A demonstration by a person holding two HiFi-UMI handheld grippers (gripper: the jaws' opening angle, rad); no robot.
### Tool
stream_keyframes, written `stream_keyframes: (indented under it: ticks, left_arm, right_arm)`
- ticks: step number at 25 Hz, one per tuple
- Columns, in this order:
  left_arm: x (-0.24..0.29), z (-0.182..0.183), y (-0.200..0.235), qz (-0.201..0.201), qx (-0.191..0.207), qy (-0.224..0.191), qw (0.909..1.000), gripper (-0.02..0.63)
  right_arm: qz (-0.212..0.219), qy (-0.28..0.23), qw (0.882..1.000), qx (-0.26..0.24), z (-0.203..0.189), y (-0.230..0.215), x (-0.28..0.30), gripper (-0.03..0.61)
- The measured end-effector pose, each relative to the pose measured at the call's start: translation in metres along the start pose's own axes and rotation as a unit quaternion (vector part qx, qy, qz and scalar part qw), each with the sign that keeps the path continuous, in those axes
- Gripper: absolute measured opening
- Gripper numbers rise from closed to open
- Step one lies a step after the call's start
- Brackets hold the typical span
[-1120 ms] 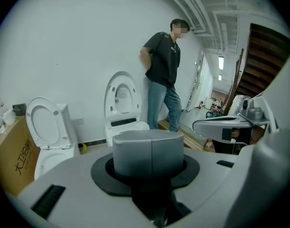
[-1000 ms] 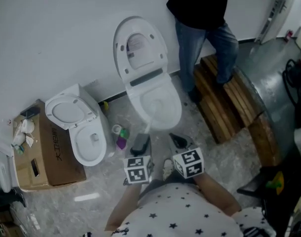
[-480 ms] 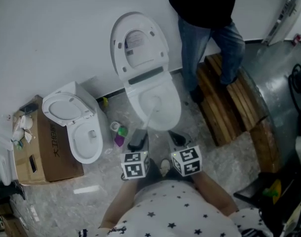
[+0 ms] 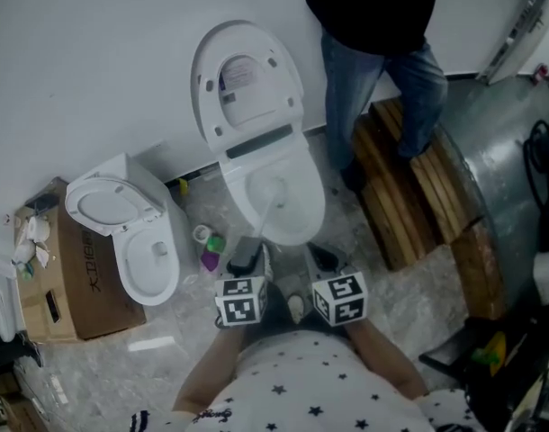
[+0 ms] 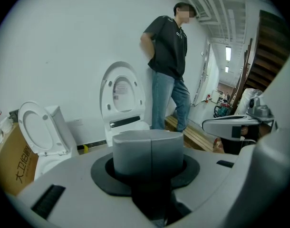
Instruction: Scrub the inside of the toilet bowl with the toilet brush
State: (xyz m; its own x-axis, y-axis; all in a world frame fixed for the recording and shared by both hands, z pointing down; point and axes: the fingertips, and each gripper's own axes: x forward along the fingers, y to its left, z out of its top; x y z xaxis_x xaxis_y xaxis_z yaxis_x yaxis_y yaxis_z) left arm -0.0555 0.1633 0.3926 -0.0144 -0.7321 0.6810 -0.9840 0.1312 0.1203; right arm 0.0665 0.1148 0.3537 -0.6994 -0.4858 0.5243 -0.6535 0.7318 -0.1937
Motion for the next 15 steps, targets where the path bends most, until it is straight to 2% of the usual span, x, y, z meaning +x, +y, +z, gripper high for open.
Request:
stream_keyframes:
  ticks: [15]
  left_arm:
    - [0.092,0.021,0.044,-0.012,-0.014,0.045,0.9988,0.152]
  right_arm:
    - [-0.015,0.051,0.999,0.009,0.005,-0.020,0.087,0.006]
